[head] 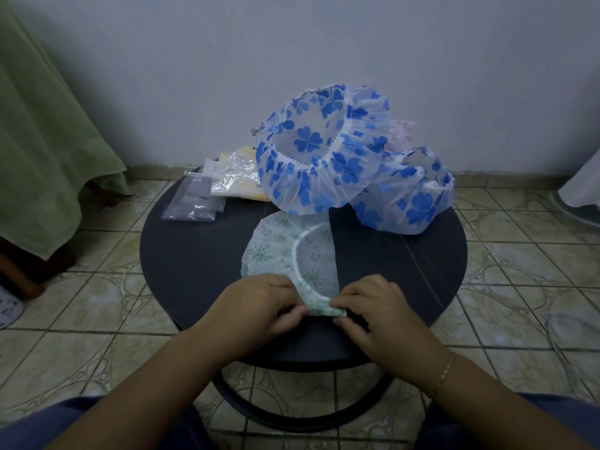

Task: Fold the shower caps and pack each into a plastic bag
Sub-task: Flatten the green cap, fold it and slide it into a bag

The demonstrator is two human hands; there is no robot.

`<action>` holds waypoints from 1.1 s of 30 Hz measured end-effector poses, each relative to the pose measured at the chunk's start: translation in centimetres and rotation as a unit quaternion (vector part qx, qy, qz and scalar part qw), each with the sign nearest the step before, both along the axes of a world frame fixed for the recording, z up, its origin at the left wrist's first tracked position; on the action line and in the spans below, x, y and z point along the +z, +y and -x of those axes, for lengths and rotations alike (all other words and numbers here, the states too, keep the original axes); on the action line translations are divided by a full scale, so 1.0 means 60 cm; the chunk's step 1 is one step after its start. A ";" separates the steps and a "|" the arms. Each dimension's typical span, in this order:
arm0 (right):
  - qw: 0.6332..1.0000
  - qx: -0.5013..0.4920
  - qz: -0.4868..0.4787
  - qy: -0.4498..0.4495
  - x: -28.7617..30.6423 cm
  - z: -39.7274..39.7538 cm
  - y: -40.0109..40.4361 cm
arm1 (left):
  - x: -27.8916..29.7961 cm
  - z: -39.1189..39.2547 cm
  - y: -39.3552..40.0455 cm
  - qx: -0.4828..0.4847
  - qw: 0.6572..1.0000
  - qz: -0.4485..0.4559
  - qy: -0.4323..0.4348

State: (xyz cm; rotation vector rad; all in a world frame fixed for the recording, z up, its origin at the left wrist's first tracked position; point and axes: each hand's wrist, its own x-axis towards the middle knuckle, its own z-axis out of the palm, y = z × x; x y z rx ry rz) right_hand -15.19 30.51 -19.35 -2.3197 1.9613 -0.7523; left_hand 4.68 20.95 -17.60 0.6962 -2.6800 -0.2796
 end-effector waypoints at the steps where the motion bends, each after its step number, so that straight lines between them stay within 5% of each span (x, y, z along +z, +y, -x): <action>1: 1.000 -0.005 -0.007 -0.020 0.003 -0.001 -0.002 | 0.002 0.000 -0.001 0.008 0.999 -0.031 -0.009; 7: 0.982 -0.030 -0.116 -0.145 0.015 0.003 -0.016 | 0.016 -0.011 -0.014 0.064 0.978 -0.197 -0.014; 15: 0.950 -0.126 -0.179 -0.220 0.023 -0.003 -0.031 | 0.017 0.005 -0.029 0.156 0.940 -0.304 0.017; 20: 0.966 -0.165 -0.103 -0.170 0.021 -0.015 -0.025 | 0.024 0.014 -0.040 0.166 0.933 -0.317 -0.034; 25: 0.993 -0.052 0.098 0.045 -0.002 -0.028 -0.014 | 0.027 0.020 -0.047 0.174 0.930 -0.320 -0.057; 33: 0.996 -0.025 0.011 0.081 -0.012 -0.040 0.009 | 0.038 0.016 -0.045 0.231 0.903 -0.359 -0.043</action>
